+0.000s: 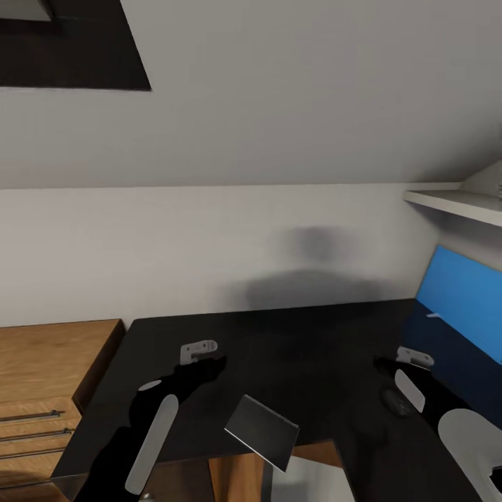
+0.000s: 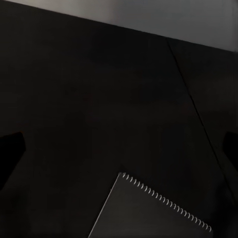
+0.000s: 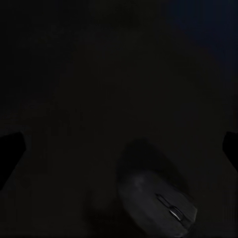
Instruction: In the bedroom, organize the workspace by keeping the computer under the desk, ensuring the monitor is on the desk, placing the keyboard on the desk next to the monitor, placing the mouse on the desk next to the keyboard, moving the folder from the swivel chair onto the desk next to the mouse, stacking the notebook on top of the folder with the pen on top of the notebook, and positioning the swivel chair next to the desk.
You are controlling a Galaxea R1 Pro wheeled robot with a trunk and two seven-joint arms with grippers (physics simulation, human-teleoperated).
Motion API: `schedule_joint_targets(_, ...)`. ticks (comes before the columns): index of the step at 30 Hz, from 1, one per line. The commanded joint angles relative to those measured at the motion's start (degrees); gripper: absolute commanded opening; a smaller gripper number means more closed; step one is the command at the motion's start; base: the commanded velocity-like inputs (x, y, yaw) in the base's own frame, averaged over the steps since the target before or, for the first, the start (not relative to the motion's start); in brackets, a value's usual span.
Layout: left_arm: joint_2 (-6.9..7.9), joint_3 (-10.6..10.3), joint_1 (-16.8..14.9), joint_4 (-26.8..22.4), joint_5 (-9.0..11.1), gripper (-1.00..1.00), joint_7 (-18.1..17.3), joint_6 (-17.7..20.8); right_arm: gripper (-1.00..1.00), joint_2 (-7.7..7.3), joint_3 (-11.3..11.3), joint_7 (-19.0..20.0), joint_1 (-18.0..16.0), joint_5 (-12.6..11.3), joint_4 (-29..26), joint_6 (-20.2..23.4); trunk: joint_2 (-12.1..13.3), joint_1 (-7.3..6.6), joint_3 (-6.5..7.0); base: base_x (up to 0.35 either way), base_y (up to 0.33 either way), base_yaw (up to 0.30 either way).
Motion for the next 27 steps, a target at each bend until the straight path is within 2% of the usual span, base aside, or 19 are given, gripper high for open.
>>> schedule_joint_targets(1, 0.00, -0.03, -0.04, -0.08, 0.62, 1.00, 0.53, 0.19, 1.00, -0.07, 0.35, -0.44, -0.04, -0.46, -0.14, 0.61, -0.07, 0.01, -0.08, 0.000, 0.000, -0.147)
schedule_joint_targets(3, 0.00, 0.09, -0.05, -0.15, 0.62, 1.00, 0.53, 0.20, 1.00, -0.07, -0.58, -0.44, -0.04, -0.47, -0.13, 1.89, -0.07, 0.01, -0.03, 0.000, 0.000, -0.198)
schedule_joint_targets(4, 0.00, 0.18, -0.04, -1.10, 0.62, 1.00, 0.59, 0.18, 1.00, -0.05, -1.84, -0.44, -0.04, -0.43, -0.13, 2.80, -0.07, 0.01, 0.01, 0.000, 0.000, -0.248)
schedule_joint_targets(6, 0.00, 0.27, -0.03, -1.79, 0.62, 1.00, 0.65, 0.15, 1.00, -0.06, -2.22, -0.44, -0.04, -0.44, -0.13, 3.03, -0.07, 0.01, 0.06, 0.000, 0.000, -0.223)
schedule_joint_targets(10, -0.10, 3.55, -0.04, -2.46, 0.62, 1.00, 0.69, 0.06, 1.00, -0.04, -2.54, -0.44, -0.04, -0.41, -0.20, 3.20, -0.07, 0.01, 0.09, 0.000, 0.000, -0.065)
schedule_joint_targets(11, -0.21, 5.17, -0.03, -2.55, 0.64, 1.00, 0.70, 0.04, 1.00, -0.02, -2.61, -0.40, -0.04, -0.41, -0.23, 3.22, -0.07, 0.01, 0.09, 0.000, 0.000, -0.021)
schedule_joint_targets(13, -0.34, 6.72, -0.04, -2.69, 0.63, 1.00, 0.70, -0.03, 1.00, -0.06, -2.70, -0.28, -0.04, -0.39, -0.30, 3.09, -0.87, 0.45, -0.26, 0.000, 0.000, -0.008)
schedule_joint_targets(27, -0.57, 6.83, -0.05, -2.84, 0.69, 1.00, 0.70, -0.06, 1.00, 0.13, -2.71, -0.17, -0.04, -0.39, -0.08, 1.16, -6.49, 3.53, -2.78, 0.000, 0.000, 0.000)
